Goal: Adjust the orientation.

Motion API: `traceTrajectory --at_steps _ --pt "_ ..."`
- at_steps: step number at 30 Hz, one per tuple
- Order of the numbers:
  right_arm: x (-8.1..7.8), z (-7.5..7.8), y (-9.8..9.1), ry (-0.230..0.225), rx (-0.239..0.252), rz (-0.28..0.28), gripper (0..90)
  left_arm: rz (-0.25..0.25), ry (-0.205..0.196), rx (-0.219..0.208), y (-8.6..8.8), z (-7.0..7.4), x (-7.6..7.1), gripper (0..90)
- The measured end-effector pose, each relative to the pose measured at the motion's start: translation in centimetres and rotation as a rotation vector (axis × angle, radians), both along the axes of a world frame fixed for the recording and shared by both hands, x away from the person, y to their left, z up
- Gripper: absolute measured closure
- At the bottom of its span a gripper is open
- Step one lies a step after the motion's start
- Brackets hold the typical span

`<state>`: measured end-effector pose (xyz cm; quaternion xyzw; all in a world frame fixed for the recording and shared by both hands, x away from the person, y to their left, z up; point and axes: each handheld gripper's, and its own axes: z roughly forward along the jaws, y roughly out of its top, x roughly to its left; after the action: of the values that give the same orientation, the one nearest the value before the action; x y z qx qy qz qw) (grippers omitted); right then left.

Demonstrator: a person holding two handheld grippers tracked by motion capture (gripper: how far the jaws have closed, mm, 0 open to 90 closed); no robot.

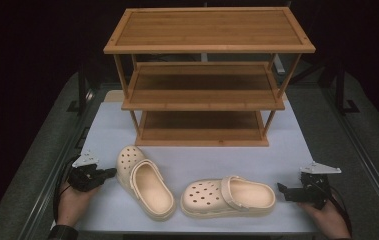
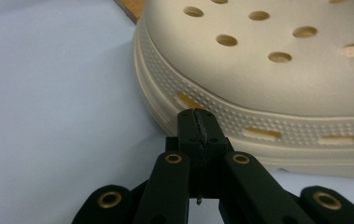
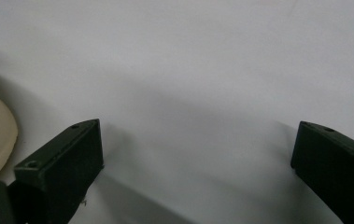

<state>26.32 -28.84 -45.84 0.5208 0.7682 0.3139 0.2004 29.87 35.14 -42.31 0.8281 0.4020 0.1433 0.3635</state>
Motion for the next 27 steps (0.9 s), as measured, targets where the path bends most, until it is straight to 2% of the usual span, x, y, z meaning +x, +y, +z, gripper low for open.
traceTrajectory --at_steps 12,27 --pt "0.0 0.0 0.0 0.0 0.002 -0.001 1.8 -0.013 0.007 0.007 -0.9 0.1 1.6 90.0" --pt "0.0 0.0 0.0 0.0 0.001 -0.001 1.8 -0.043 0.017 0.015 -3.0 0.1 4.0 90.0"
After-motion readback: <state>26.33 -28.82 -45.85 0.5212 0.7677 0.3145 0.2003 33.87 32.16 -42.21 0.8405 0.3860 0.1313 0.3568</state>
